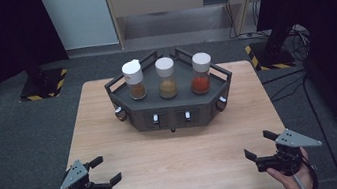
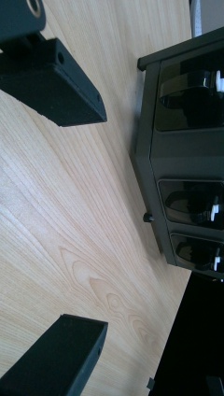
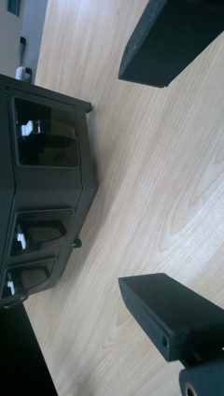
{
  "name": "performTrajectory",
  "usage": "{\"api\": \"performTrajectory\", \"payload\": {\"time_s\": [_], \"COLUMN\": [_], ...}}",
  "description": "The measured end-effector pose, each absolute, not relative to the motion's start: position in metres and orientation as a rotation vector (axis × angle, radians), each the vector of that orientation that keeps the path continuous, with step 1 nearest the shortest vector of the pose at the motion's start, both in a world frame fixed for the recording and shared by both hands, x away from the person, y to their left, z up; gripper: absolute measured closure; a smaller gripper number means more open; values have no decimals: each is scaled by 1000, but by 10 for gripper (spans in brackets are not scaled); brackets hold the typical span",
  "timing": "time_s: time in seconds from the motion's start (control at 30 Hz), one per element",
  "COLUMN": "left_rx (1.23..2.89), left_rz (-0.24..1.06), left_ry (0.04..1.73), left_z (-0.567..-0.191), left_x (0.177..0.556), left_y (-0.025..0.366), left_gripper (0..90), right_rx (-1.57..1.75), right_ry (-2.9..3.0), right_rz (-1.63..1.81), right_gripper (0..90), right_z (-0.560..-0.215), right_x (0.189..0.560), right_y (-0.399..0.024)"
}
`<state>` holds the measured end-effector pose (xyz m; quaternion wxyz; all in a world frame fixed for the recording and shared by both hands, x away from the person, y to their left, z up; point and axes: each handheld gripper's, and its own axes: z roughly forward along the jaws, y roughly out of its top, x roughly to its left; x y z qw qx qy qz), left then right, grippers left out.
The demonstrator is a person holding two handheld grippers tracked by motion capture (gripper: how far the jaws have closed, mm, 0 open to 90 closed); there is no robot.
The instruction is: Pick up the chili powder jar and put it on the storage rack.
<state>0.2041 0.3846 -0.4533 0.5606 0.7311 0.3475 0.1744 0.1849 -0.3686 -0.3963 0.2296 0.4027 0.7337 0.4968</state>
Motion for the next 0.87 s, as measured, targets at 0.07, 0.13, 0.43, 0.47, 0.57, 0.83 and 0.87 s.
{"api": "performTrajectory", "payload": {"time_s": [0.07,0.13,0.43,0.47,0.57,0.83,0.87], "left_rx": [1723,1722,1722,1723,1724,1724,1724], "left_rz": [411,410,404,404,403,404,404], "left_ry": [817,817,807,806,806,805,805], "left_z": [-453,-453,-454,-454,-454,-454,-454], "left_x": [204,204,205,205,206,206,206], "left_y": [385,385,385,385,385,385,385], "left_gripper": [16,16,16,16,16,16,16], "right_rx": [1112,1101,1067,1063,1054,1051,1051], "right_ry": [2017,2012,2026,2028,2024,2026,2026], "right_rz": [1365,1359,1363,1364,1367,1370,1370], "right_gripper": [30,31,33,33,34,34,34], "right_z": [-400,-403,-413,-414,-415,-416,-416], "right_x": [185,184,188,188,188,188,188], "right_y": [-368,-367,-365,-365,-364,-365,-365]}}
